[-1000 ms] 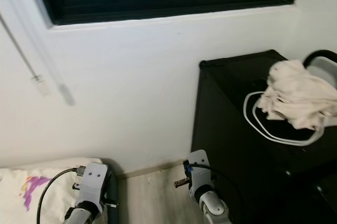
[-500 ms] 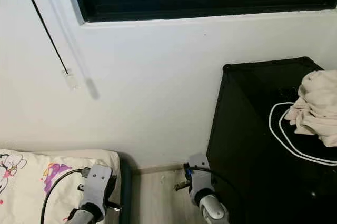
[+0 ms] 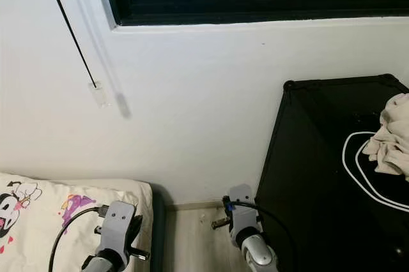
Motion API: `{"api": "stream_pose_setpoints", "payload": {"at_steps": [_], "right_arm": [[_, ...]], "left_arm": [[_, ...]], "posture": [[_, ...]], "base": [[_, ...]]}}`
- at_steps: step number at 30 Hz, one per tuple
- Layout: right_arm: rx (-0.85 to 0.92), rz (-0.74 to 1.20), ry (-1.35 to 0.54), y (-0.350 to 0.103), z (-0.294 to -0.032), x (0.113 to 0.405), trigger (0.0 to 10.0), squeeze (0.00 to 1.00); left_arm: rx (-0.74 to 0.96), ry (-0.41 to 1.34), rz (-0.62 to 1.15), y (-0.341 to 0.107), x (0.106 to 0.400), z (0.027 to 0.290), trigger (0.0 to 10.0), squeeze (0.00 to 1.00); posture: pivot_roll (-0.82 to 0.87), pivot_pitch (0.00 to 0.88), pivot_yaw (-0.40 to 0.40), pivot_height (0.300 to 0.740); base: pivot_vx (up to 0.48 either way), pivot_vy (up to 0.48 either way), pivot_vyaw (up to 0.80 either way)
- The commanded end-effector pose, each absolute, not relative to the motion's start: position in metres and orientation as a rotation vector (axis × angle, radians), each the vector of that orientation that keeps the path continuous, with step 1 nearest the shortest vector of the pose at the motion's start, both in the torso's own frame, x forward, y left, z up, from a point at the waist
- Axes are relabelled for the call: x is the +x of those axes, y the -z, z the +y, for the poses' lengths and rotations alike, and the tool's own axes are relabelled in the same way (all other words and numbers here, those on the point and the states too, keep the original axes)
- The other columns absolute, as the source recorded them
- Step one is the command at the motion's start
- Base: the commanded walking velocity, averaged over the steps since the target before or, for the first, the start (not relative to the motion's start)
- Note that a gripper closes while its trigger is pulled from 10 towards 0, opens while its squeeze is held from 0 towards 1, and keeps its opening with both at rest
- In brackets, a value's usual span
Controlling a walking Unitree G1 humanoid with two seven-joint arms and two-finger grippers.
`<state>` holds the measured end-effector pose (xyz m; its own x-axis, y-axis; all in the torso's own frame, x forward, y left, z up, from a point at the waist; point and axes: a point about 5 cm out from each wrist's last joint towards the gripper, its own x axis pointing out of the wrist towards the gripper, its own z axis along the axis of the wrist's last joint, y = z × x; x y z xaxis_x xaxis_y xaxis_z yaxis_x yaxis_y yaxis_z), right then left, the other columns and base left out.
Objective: Clean up the room
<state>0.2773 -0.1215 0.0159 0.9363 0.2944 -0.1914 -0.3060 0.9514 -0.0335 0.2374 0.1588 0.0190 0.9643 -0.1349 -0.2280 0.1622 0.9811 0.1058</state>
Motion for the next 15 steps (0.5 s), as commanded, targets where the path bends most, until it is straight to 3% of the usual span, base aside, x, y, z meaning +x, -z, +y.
{"api": "stream_pose_setpoints", "payload": {"at_steps": [1, 10, 15], "right_arm": [[-0.058, 0.21, -0.301, -0.0111, -0.122, 0.2727, 10.0, 0.0], [-0.053, 0.197, -0.295, -0.0121, -0.122, 0.2711, 10.0, 0.0], [-0.019, 0.207, -0.28, -0.0118, -0.1234, 0.2723, 10.0, 0.0]], "left_arm": [[0.115, 0.164, 0.236, -0.0168, 0.2337, 0.1555, 10.0, 0.0], [0.107, 0.177, 0.235, -0.0173, 0.2341, 0.1549, 10.0, 0.0], [0.106, 0.173, 0.231, -0.018, 0.2343, 0.1552, 10.0, 0.0]], "posture": [[-0.02, 0.109, -0.015, 0.74], [-0.02, 0.109, -0.014, 0.74], [-0.02, 0.111, -0.015, 0.74]], "base": [[0.0, 0.0, 0.8], [0.0, 0.0, 0.8], [0.0, 0.0, 0.0]]}}
